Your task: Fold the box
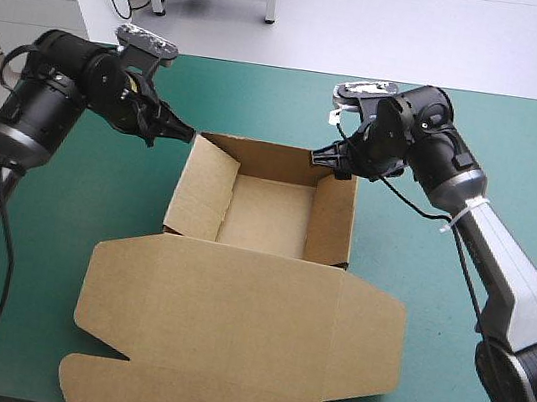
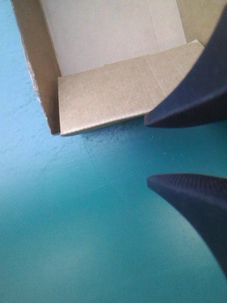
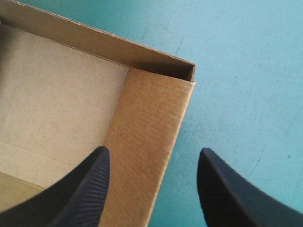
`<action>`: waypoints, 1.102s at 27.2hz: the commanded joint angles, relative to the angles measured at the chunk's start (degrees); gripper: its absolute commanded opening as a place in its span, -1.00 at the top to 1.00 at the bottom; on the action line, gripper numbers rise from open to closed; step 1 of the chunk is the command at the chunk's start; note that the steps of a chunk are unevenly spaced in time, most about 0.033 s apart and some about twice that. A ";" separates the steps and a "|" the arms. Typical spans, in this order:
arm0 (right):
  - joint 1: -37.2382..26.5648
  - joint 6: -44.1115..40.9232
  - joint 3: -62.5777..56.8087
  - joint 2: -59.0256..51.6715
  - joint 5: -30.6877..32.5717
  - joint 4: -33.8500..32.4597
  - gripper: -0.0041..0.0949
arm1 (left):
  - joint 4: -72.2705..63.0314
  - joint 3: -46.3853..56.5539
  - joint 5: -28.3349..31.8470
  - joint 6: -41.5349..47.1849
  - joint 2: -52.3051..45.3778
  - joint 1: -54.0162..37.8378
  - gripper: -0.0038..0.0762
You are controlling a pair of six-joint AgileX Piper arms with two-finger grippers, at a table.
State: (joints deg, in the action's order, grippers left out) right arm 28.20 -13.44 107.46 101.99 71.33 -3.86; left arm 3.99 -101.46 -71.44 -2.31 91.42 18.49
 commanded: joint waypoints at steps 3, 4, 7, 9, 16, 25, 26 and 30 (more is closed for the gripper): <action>-0.03 -0.18 1.49 -3.69 0.14 1.86 -0.11 | 0.10 -1.03 -2.46 -2.26 -9.38 0.40 0.92; -0.03 -0.18 1.23 -3.69 0.14 2.07 -0.11 | -0.03 -0.26 -2.46 -3.17 -10.94 0.40 0.92; -0.03 -1.17 -1.29 -3.21 0.14 0.54 -0.11 | -0.03 4.46 -2.46 -3.17 -17.25 0.40 0.92; -0.12 -1.48 -3.19 -3.10 0.04 -0.72 -0.11 | -0.26 7.71 -2.46 -3.17 -20.93 0.40 0.92; -0.12 -3.28 -7.75 -2.28 0.04 -1.23 -0.11 | -2.15 23.06 -1.09 -3.17 -33.56 0.40 0.92; -0.12 -4.19 -7.75 2.37 0.04 1.53 -0.11 | -5.70 45.32 5.23 -3.31 -49.95 0.40 0.92; -0.12 -4.19 -7.75 2.97 0.04 1.53 -0.11 | -5.59 47.74 5.36 -3.66 -51.77 0.40 0.92; -0.12 -4.19 -7.75 4.90 0.04 1.88 -0.09 | -5.32 59.45 6.32 -5.25 -61.43 0.40 0.92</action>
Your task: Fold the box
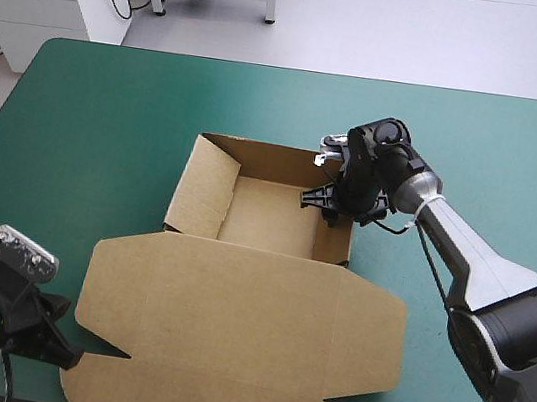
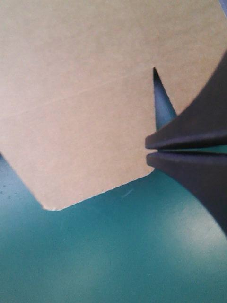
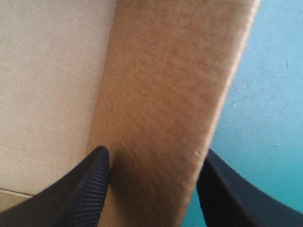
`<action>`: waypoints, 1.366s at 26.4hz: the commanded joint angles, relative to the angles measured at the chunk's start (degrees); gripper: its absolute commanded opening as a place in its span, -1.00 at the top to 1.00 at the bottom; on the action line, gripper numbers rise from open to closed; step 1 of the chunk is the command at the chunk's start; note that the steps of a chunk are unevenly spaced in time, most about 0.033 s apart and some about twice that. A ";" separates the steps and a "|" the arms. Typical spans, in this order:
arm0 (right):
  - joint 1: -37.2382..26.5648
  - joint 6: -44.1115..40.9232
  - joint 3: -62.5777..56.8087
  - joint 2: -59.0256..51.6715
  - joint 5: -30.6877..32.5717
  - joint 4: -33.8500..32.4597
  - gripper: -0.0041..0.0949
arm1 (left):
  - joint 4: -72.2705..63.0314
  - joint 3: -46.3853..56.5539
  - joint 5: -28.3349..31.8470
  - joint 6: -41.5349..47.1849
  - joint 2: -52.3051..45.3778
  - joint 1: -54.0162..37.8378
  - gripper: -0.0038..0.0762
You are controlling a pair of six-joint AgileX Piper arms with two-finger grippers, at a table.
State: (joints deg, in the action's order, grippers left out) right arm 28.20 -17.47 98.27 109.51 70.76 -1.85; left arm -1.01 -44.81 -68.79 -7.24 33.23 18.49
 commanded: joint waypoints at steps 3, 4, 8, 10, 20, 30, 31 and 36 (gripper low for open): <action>-0.12 1.46 1.43 -2.51 0.61 -0.36 0.40 | -0.32 9.43 6.39 -0.32 -9.98 0.40 0.92; -0.12 2.08 1.43 -2.51 0.61 -0.36 0.58 | -0.32 10.48 6.52 -0.32 -11.34 0.40 0.92; -0.12 2.64 1.43 -2.51 0.61 -0.47 0.95 | -0.32 13.16 6.61 -0.32 -17.16 0.40 0.92; -0.12 2.64 1.43 -2.51 0.61 -1.14 0.96 | -0.32 13.25 6.61 -0.32 -18.25 0.40 0.92; -2.81 1.75 2.14 -3.80 0.61 -5.98 0.96 | -0.05 13.66 6.39 0.18 -19.26 0.40 0.92; -27.17 9.53 2.14 -9.96 0.61 -10.44 0.96 | -0.05 13.66 6.15 0.18 -19.26 0.40 0.92; -30.37 10.28 2.14 -10.23 0.61 -10.99 0.96 | -0.05 13.66 6.15 0.18 -19.26 0.40 0.92; -45.94 10.62 2.14 -10.72 0.61 -8.19 0.96 | -0.05 13.66 6.02 0.36 -19.26 0.40 0.92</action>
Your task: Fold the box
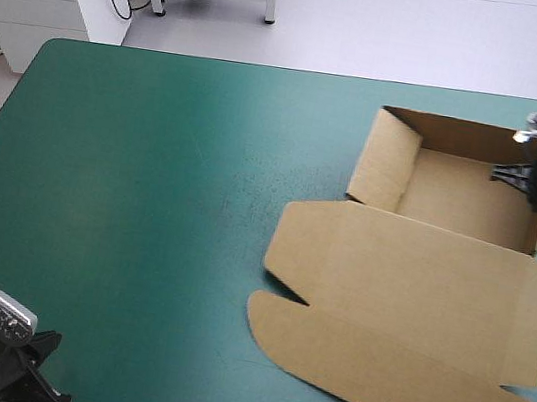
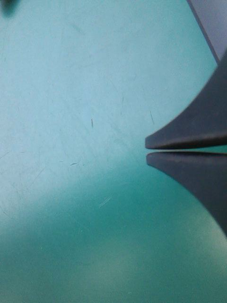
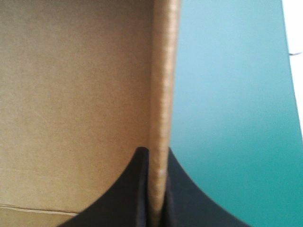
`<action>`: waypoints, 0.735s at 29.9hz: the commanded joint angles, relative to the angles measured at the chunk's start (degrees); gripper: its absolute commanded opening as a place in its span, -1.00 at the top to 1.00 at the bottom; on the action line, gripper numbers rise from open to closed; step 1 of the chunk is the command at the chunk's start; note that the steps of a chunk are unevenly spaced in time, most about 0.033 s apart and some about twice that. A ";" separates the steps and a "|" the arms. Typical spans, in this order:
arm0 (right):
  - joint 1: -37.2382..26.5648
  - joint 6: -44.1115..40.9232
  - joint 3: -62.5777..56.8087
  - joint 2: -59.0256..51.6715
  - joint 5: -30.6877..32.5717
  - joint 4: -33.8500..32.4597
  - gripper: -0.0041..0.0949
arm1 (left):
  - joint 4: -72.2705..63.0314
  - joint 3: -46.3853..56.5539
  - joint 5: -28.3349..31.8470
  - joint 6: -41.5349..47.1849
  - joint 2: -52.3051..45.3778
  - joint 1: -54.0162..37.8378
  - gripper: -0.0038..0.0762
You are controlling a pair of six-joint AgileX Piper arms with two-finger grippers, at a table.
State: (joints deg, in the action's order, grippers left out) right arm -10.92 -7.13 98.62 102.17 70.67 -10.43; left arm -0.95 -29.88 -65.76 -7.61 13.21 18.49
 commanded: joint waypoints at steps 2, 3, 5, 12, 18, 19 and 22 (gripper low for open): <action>-11.97 0.29 1.79 -3.38 0.22 3.74 0.96 | -0.11 -1.27 3.00 0.47 0.75 0.40 0.92; -14.36 0.57 1.69 -3.38 -0.32 5.44 0.96 | -0.11 -1.27 3.00 0.47 0.75 0.40 0.92; -17.81 1.61 1.69 -3.38 -0.88 8.00 0.96 | -0.11 -1.27 3.00 0.47 0.75 0.40 0.92; -21.30 1.60 1.61 -3.38 -1.14 10.43 0.96 | -0.11 -1.27 2.91 0.47 0.75 0.40 0.92; -21.30 4.18 1.61 -3.38 -0.58 11.22 0.78 | -0.11 -1.27 2.91 0.47 0.75 0.40 0.92; -21.30 4.18 1.61 -3.38 -0.58 11.12 0.71 | -0.11 -1.27 2.91 0.47 0.75 0.40 0.92; -21.30 4.58 1.61 -3.38 -0.44 11.12 0.43 | -0.11 -1.27 2.91 0.47 0.75 0.40 0.92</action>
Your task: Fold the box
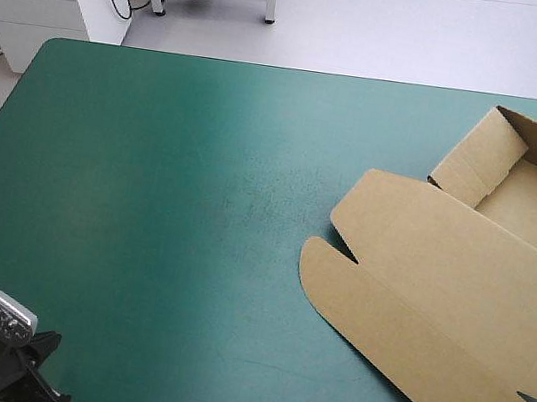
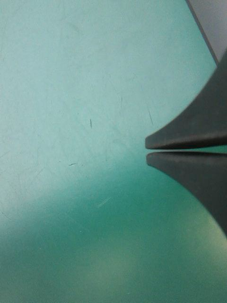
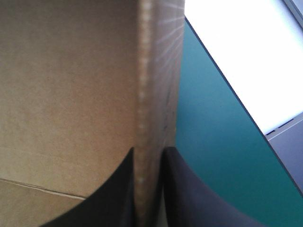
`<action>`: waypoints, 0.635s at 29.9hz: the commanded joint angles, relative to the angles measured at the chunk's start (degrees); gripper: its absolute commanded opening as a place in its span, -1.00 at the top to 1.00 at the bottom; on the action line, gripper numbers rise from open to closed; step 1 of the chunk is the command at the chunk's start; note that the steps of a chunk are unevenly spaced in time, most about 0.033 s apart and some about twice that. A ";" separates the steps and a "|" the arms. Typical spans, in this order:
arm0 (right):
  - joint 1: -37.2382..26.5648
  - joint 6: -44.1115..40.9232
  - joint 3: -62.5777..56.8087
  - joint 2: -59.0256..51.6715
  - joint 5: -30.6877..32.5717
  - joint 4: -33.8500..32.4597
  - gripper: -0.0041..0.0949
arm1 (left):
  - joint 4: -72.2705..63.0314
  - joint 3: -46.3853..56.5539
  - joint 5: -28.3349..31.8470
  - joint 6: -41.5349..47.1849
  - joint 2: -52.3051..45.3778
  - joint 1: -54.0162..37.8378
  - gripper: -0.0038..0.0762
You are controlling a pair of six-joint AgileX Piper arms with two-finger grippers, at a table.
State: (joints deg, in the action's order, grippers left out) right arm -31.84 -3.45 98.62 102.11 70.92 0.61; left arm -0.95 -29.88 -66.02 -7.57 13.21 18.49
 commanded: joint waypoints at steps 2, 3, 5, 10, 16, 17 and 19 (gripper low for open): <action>-0.37 1.41 1.61 -3.31 -0.69 0.31 0.29 | -0.11 -1.27 3.16 0.43 0.75 0.40 0.92; -0.37 1.76 1.61 -3.31 -0.69 0.29 0.20 | -0.11 -1.27 3.16 0.43 0.75 0.40 0.92; -0.37 2.09 1.61 -3.31 -0.18 0.29 0.10 | -0.11 -1.27 3.16 0.43 0.75 0.40 0.92; -0.37 2.62 1.61 -4.13 0.43 0.29 0.08 | -0.11 -1.27 3.16 0.43 0.75 0.40 0.92; -0.37 4.63 1.61 -8.94 0.43 0.29 0.08 | -0.11 -1.27 3.16 0.43 0.75 0.40 0.92; -0.37 5.90 1.61 -10.16 0.43 0.65 0.08 | -0.11 -1.27 3.16 0.43 0.75 0.40 0.92; -0.37 6.04 1.56 -12.89 0.43 2.92 0.08 | -0.11 -1.27 3.13 0.43 0.75 0.40 0.92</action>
State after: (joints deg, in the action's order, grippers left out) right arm -31.84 1.02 98.62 95.25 71.16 1.54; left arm -0.95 -29.88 -66.02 -7.57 13.21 18.49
